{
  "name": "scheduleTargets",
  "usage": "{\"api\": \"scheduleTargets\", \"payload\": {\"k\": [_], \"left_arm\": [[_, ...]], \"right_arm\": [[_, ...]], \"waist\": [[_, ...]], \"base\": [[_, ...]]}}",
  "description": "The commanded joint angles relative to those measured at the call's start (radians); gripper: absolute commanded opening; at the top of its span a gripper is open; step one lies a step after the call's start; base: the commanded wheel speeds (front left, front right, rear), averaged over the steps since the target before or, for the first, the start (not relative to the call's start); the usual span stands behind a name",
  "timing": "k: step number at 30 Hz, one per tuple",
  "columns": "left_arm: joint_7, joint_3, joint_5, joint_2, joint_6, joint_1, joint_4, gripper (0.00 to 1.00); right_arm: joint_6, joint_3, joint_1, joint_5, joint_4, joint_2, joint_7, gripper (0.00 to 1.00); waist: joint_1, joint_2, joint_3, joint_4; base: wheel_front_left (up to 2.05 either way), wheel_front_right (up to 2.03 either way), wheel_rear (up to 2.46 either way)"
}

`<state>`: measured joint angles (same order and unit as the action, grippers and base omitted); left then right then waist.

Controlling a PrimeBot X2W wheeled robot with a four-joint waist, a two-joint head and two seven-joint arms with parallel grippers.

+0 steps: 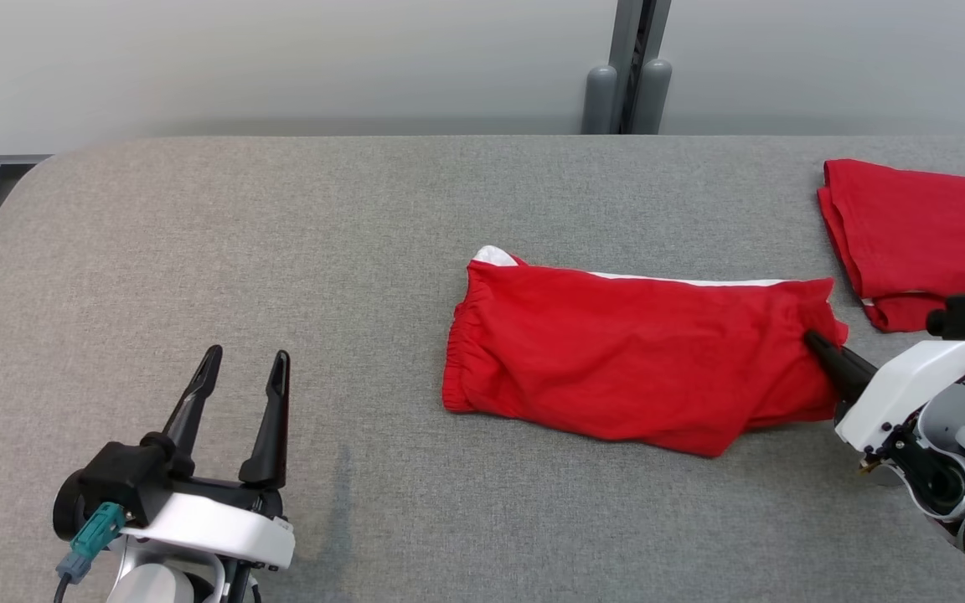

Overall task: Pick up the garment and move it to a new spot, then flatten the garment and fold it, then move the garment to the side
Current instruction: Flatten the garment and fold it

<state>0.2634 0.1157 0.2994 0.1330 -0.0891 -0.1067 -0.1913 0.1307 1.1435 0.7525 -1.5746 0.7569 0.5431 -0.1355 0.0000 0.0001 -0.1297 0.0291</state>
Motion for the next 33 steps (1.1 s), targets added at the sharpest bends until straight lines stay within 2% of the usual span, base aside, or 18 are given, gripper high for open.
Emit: {"api": "scheduleTargets", "payload": {"k": [1,10,15,21,23,33], "left_arm": [[0.001,-0.007,-0.012,-0.005,-0.011,0.008,-0.003,1.00],[0.001,-0.026,-0.042,-0.033,-0.037,0.015,-0.030,1.00],[0.001,-0.032,-0.044,-0.038,-0.040,0.018,-0.040,1.00],[0.001,-0.034,-0.038,-0.051,-0.043,0.013,-0.049,1.00],[0.001,-0.029,-0.033,-0.056,-0.041,0.007,-0.052,1.00],[0.001,-0.006,-0.014,-0.065,-0.042,-0.007,-0.072,1.00]], "right_arm": [[0.000,-0.005,-0.010,-0.003,0.005,0.009,-0.011,0.00],[0.000,-0.009,0.002,0.019,0.017,0.068,-0.020,0.00],[0.000,0.009,0.028,0.055,-0.006,0.076,-0.021,0.00],[0.000,0.040,0.095,0.114,-0.040,0.042,-0.006,0.03],[0.000,0.047,0.117,0.124,-0.046,0.023,0.008,0.00],[0.000,0.088,0.180,0.153,-0.036,-0.077,0.127,0.00]], "waist": [[0.0000,-0.0001,0.001,0.001],[0.0000,-0.0001,0.010,0.018],[0.0000,-0.0001,0.018,0.029],[0.0000,-0.0001,0.021,0.053],[0.0000,-0.0001,0.019,0.068],[0.0000,-0.0001,0.011,0.155]], "base": [[0.00,0.00,0.00],[0.00,0.00,0.00],[0.00,0.00,0.00],[0.00,0.00,0.00],[0.00,0.00,0.00],[0.00,0.00,0.00]]}}
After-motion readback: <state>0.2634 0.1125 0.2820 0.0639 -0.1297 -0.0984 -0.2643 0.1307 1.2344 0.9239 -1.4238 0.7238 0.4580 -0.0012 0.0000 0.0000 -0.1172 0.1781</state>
